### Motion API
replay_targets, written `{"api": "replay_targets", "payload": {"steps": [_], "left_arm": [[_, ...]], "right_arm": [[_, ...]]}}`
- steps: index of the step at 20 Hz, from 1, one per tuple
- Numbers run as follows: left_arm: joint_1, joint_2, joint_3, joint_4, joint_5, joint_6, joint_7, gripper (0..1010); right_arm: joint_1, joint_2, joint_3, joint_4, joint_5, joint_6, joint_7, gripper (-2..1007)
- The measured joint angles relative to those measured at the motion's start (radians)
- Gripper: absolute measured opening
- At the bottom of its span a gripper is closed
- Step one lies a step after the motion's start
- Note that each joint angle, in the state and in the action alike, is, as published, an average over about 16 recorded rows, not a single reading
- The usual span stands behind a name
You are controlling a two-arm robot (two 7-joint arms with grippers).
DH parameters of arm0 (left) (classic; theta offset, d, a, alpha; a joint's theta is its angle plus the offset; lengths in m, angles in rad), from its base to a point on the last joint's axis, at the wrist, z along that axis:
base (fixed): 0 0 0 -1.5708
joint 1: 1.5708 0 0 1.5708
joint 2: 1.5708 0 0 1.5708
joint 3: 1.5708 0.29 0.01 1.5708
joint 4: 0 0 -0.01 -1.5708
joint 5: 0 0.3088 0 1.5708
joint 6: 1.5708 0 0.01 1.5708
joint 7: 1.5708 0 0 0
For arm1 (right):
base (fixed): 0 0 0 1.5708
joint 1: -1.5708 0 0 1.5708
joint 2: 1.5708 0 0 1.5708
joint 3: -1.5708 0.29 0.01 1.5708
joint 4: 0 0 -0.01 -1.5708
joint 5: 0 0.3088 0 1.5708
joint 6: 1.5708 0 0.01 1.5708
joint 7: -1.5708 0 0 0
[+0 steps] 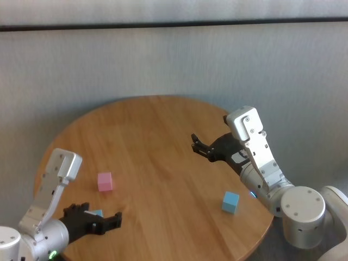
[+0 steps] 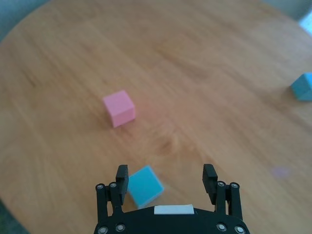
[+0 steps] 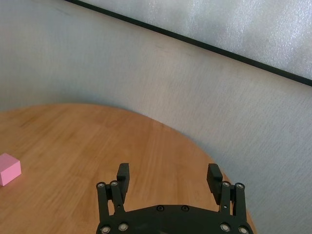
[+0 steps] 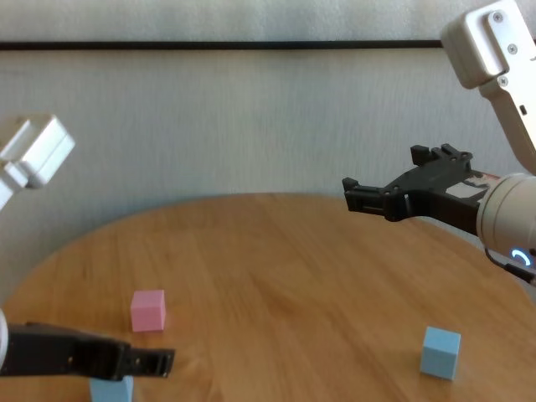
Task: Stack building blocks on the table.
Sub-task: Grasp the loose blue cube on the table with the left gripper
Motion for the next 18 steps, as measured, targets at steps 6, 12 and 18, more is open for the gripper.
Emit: {"api": "replay_targets", "payload": {"steps": [6,12,18], "left_arm": [[0.001,-0.017,-0.006,0.004,0.02,0.036,0.028,1000],[-0.003,-0.029,-0.008,0.008,0.04,0.07,0.043,1000],[-0.023,-0.046,-0.005,0.029,0.053,0.1,0.041,1000]], "right_arm": [[0.0,0.0,0.0,0.0,0.0,0.0,0.0,1001],[0.0,0.0,0.0,0.0,0.0,0.0,0.0,1001],[0.0,0.0,0.0,0.0,0.0,0.0,0.0,1001]]}}
